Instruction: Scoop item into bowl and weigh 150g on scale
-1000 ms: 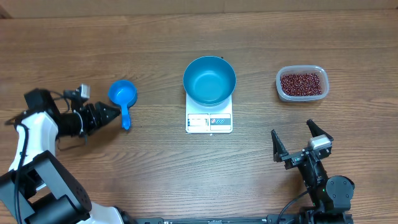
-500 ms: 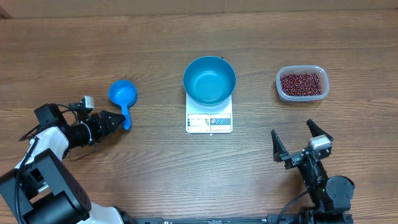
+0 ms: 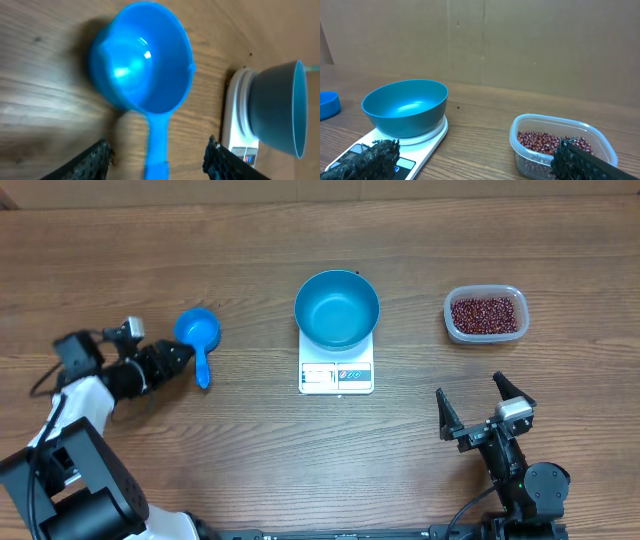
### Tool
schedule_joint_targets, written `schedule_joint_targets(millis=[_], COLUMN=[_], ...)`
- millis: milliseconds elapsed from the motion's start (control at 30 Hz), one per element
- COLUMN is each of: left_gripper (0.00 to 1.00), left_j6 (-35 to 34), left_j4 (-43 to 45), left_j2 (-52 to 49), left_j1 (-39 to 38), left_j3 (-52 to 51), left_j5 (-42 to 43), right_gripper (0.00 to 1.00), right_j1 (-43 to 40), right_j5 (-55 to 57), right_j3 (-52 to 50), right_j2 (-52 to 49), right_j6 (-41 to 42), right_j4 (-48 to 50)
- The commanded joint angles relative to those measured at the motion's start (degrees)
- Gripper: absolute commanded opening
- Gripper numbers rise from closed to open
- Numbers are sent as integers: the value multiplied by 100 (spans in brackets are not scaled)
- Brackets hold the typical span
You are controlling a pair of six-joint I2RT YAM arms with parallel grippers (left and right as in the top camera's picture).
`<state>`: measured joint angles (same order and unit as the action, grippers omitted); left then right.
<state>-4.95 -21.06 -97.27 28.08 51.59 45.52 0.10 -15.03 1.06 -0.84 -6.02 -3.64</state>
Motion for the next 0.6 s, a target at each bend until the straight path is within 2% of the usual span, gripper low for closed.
schedule_joint_targets(millis=[0, 200, 400, 467, 567], left_gripper=[64, 66, 66, 66, 65], left_j6=[-96, 98, 404, 643, 1093], left_j4=[-525, -1255, -1482, -1467, -1381], left_j2=[74, 74, 74, 42, -90], left_j1=[-726, -1486, -1648, -1648, -1648], left_j3=[970, 1888, 2245, 2245, 2245], left_j5=[-1257, -2927, -3860, -4288, -4463], right_gripper=[100, 100, 100, 100, 100], right_j1=[17, 17, 17, 17, 17], right_j5=[24, 24, 24, 24, 24], right_j3=[-61, -61, -61, -61, -61], right_j2=[68, 68, 68, 68, 68], right_j6=[37, 37, 37, 37, 37], right_j4=[31, 31, 31, 31, 31])
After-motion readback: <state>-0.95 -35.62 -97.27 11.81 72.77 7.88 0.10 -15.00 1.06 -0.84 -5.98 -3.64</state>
